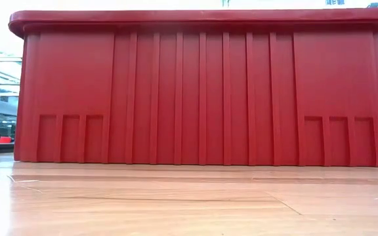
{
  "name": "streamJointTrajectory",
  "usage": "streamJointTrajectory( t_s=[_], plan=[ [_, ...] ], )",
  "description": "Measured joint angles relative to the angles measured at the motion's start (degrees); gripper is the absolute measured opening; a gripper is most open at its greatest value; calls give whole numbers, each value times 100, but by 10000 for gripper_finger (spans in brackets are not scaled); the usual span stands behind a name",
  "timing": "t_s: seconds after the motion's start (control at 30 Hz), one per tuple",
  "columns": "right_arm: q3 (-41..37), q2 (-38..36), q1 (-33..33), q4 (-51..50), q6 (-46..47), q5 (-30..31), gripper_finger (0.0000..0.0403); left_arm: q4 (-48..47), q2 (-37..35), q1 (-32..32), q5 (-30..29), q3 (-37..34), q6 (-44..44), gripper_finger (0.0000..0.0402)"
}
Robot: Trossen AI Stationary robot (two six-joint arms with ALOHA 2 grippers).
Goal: Pick and place slides into bin
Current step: Put the black slide into the red container
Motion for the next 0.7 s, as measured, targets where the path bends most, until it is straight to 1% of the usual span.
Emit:
streamJointTrajectory(
  t_s=[0.13, 0.27, 0.33, 0.43, 0.53, 0.6, 0.7],
  plan=[
    [0, 0, 0, 0, -113, 0, 171, -982, -2, 554, -15, 578, 510, 4],
    [0, -4, 0, 2, -146, 62, 171, -1518, -2, 1241, -14, 857, 893, 6],
    [0, -41, 1, -5, -148, 329, 171, -1642, -2, 1615, -28, 883, 999, 4],
    [0, -149, -9, -27, -159, 909, 171, -1898, 0, 2153, -23, 884, 1199, 4],
    [0, -325, -88, -248, -264, 1350, 171, -2054, 71, 2691, 19, 905, 1499, 5],
    [0, -482, -200, -499, -221, 1399, 171, -2255, 231, 3046, 25, 1038, 1708, 3],
    [0, -697, -445, -827, -1, 1405, 171, -2885, 620, 3486, -5, 1452, 2141, 5]
  ],
)
